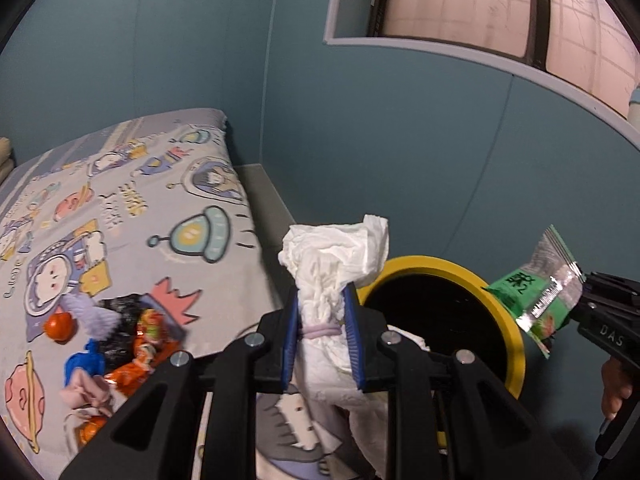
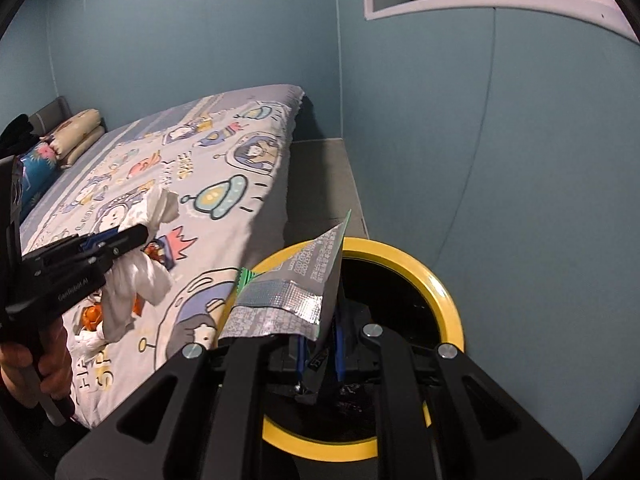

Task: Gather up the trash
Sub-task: 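Carry the tissue and silver packet over the bin with both tools, then open both tools to drop the tissue and packet into the bin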

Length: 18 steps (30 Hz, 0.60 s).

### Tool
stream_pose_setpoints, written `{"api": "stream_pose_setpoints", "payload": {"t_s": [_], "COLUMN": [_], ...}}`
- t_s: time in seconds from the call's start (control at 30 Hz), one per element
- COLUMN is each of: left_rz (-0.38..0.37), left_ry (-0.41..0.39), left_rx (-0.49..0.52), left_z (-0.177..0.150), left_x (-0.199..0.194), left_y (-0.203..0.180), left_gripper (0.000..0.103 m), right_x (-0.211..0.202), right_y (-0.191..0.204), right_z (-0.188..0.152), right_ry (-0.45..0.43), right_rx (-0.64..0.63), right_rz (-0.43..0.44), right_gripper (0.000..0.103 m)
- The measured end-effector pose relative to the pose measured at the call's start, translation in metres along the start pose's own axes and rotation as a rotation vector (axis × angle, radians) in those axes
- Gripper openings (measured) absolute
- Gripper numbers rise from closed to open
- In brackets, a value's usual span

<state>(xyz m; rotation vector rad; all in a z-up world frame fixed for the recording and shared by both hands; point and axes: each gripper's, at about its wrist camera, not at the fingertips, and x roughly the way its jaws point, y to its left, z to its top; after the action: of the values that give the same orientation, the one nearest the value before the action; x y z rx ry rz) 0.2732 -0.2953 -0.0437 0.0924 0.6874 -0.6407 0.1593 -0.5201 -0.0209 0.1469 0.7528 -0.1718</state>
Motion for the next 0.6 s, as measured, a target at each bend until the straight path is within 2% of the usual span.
{"api": "stream_pose_setpoints", "payload": {"t_s": [0.5, 0.6], "left_rz": [-0.07, -0.087], "left_ry": [0.119, 0.163], "left_rx": [0.022, 0.007], "left_z": [-0.009, -0.011], "left_x": [0.059, 0.073], "left_y": [-0.052, -0.055], "left_gripper": [0.02, 0.021], "right_x": [0.041, 0.053], "right_y": [-0.038, -0.047], "right_z": [-0.006, -0.007], "right_ry": [0.094, 0.142], "right_rx": [0.105, 0.135], "right_rz": [-0.053, -0.065], "right_gripper": [0.01, 0.01]}}
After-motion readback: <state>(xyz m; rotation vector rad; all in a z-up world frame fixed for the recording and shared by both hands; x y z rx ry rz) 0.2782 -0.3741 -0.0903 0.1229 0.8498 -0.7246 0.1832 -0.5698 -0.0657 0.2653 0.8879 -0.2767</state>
